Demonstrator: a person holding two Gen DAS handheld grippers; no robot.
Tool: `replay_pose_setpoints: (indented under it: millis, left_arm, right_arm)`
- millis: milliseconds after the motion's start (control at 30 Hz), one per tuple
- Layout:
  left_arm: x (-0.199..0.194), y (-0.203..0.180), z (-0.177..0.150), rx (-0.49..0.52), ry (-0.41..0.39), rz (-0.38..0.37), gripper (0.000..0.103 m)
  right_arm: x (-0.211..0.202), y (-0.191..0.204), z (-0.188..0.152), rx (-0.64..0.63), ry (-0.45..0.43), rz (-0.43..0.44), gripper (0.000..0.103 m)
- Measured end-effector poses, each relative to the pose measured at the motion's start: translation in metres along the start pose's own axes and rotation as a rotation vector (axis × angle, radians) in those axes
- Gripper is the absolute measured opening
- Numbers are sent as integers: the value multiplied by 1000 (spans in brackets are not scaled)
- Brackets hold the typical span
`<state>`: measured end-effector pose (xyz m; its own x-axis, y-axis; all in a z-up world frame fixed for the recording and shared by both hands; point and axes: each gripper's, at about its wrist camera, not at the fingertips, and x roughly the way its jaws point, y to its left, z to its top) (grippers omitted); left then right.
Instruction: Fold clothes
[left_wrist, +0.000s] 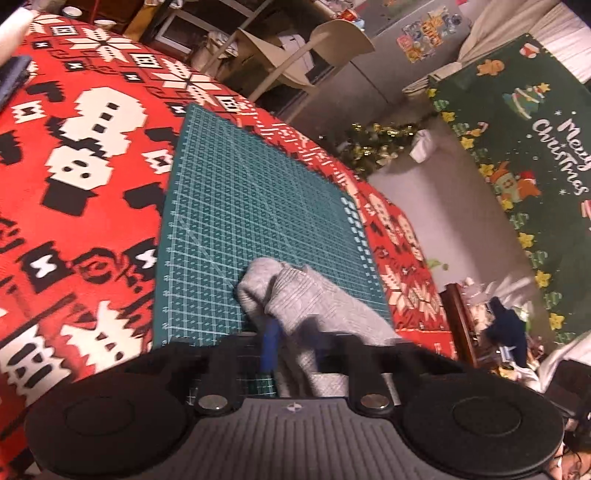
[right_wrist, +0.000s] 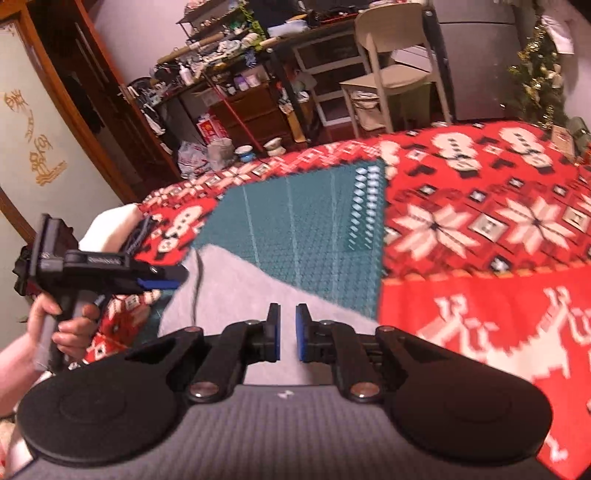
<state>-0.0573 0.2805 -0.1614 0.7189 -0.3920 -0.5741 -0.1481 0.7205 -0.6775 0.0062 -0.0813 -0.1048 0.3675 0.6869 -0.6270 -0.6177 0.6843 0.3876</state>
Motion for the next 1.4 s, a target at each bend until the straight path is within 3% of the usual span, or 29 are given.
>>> replay_pose_setpoints:
  millis: [200,367,500,600,633,700,800,1000,1133,1200,1267,1300,1400]
  left_arm:
    - [-12,-27,7,105,-111,-8,3]
    - [14,-19,10,133,-48,88,3]
    - [17,-4,7,72,-28,73,5]
    - [7,-3,6,48,-37,61,14]
    - [3,-3,5,42,-41,56,20]
    - [-8,-6,0,44,-50,48,24]
    - [-23,-13,-12,81,-36,37,24]
    - [-28,-36,-54,259,56,54,18]
    - [-21,-38,-66,275,69,21,19]
    - [-14,-36,-68,284,71,58,21]
    - [-10,-33,-70,283,66,70,18]
    - [-10,-33,-70,285,59,65,6]
    - [-18,-36,-70,326,33,28,6]
  right_arm:
    - [32,16,26,-17,-1,66,11]
    - [67,33,38,-39,25,146,11]
    - [93,43,39,-56,71,176,11]
    - [100,54,37,-90,92,185,11]
    - [99,58,36,-104,91,193,11]
    - [97,66,34,-126,95,206,11]
    - [95,75,28,-153,106,215,10]
    - [83,72,10,-116,116,213,10]
    - [69,66,-5,-103,126,189,10]
    - [60,60,-12,-86,123,174,10]
    - [50,52,-18,-67,118,157,10]
    - [44,48,-20,-56,116,147,10]
    - [31,35,-27,-26,119,122,11]
